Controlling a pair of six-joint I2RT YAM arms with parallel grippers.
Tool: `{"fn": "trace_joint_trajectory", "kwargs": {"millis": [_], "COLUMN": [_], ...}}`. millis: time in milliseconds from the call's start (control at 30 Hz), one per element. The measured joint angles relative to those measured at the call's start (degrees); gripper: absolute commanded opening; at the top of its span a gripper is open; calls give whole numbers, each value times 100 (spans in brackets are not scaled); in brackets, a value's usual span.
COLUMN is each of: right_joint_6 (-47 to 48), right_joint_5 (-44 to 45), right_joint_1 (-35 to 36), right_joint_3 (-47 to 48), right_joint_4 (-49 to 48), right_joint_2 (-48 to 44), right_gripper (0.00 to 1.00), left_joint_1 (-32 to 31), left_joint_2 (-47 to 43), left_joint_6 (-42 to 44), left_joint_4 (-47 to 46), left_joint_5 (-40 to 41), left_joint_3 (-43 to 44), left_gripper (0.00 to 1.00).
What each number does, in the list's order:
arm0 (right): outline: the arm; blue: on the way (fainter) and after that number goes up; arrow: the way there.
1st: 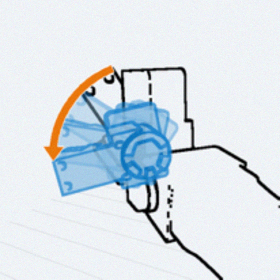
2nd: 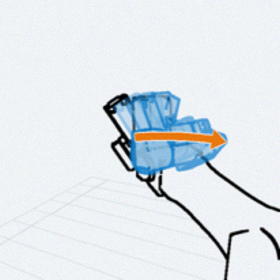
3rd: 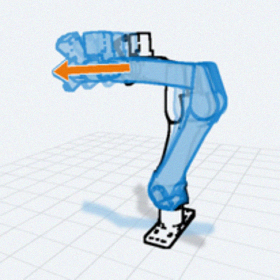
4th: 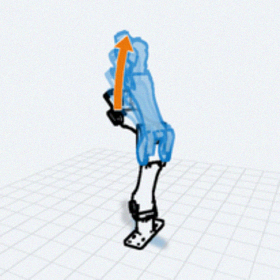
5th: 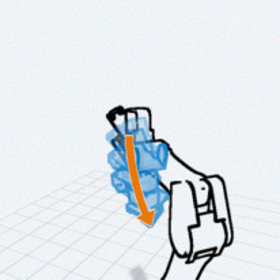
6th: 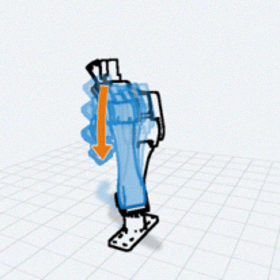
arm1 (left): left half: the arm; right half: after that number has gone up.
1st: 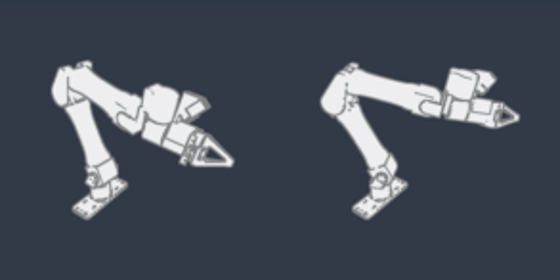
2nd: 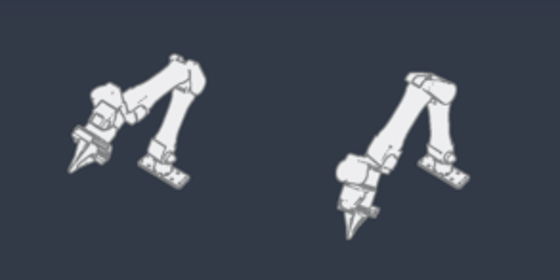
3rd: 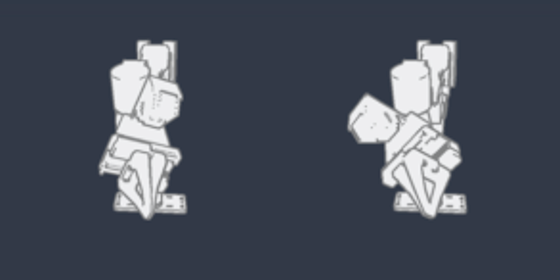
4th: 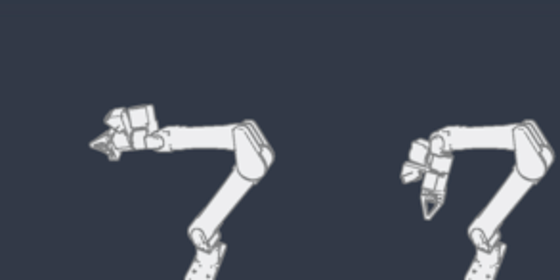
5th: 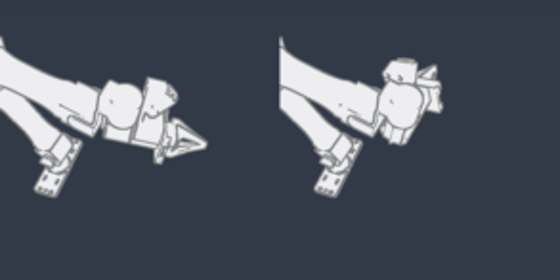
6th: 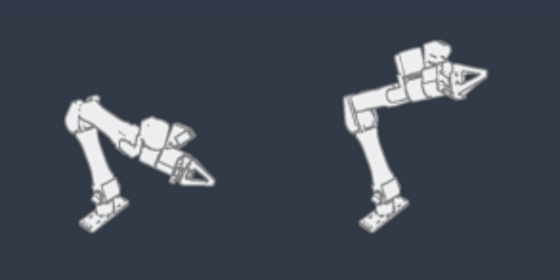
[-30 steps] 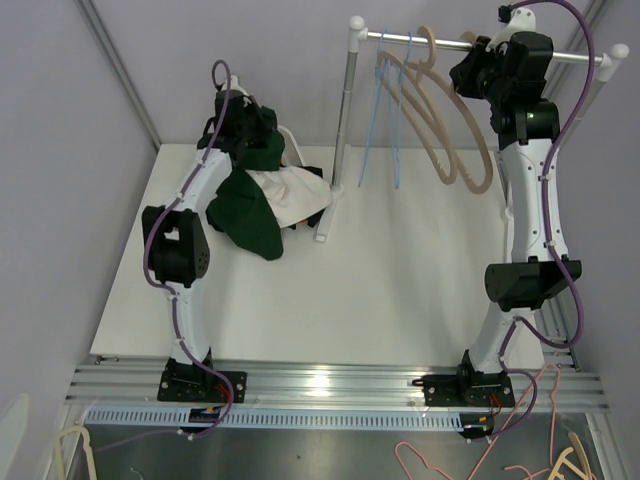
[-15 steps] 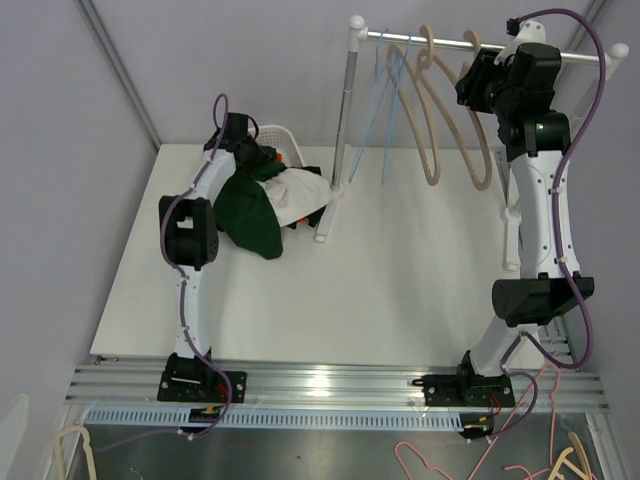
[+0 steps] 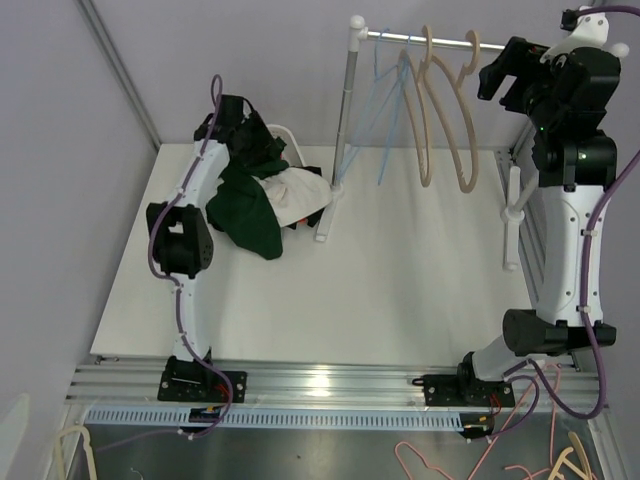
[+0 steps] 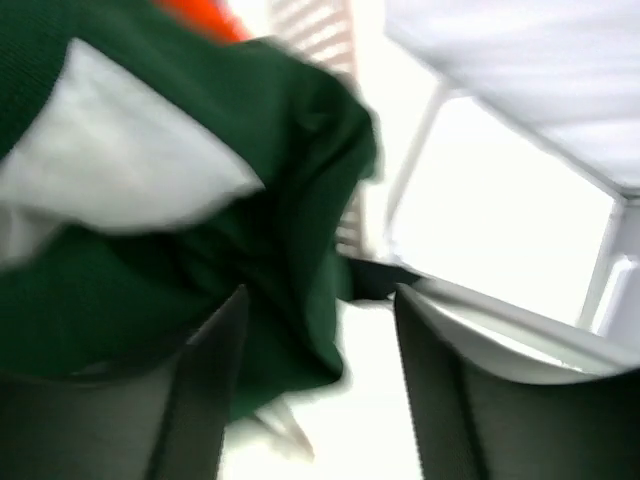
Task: Remove the t-shirt from the hanger
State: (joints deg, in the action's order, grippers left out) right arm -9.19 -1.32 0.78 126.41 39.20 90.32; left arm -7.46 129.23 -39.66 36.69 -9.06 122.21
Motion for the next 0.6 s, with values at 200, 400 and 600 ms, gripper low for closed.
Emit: {"fn": "trace_joint_trajectory", "kwargs": {"millis": [200, 400, 600], "right_joint_6": [-37, -149, -236], "right_joint_5": [0, -63, -46], "right_joint_1": [-26, -142, -157], "right_joint_3": [-492, -1276, -1856], "right_joint_4": [7, 105, 319], "right_joint_2": [-579, -1172, -1617], "right_gripper": [96, 98, 99], "left_joint_1": [-83, -166, -46], "left_joint_2": [-879, -2181, -3377], "left_joint_6": [188, 413, 452], "left_joint_4": [391, 667, 1113], "left_joint_5": [20, 439, 979], "left_joint_3": [428, -39, -1167], "left_gripper": [99, 99, 99]}}
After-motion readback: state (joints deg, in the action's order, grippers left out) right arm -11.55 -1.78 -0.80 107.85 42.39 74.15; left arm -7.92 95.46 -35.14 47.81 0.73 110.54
